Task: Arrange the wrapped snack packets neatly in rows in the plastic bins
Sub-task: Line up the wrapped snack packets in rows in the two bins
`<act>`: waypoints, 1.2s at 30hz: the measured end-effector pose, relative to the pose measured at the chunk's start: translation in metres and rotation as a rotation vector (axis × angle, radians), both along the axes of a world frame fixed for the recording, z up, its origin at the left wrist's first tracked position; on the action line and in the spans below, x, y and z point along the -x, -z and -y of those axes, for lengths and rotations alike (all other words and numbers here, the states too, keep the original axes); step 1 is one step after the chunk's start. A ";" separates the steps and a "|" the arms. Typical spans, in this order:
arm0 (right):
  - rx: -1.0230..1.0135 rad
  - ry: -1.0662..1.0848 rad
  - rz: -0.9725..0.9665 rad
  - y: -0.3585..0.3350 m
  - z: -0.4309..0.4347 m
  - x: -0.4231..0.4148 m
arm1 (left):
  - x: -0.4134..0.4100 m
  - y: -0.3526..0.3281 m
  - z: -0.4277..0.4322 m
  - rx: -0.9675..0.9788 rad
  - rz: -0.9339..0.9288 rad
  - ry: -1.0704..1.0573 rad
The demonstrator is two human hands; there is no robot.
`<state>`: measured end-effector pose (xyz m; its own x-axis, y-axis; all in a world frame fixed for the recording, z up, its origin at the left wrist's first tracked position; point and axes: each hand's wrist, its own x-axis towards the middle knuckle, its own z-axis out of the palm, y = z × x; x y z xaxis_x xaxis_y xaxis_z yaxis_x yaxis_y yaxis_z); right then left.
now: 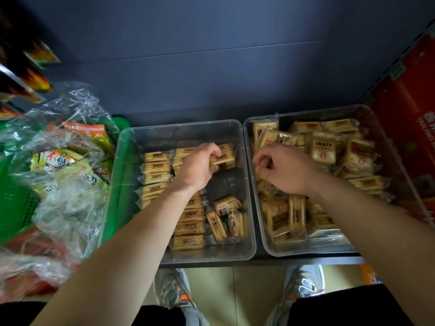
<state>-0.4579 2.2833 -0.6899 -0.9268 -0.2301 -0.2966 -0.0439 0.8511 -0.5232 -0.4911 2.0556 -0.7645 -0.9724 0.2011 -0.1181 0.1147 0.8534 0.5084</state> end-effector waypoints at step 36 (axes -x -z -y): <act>0.333 -0.098 0.158 -0.043 0.031 -0.027 | -0.062 -0.136 0.034 -0.611 0.530 -0.119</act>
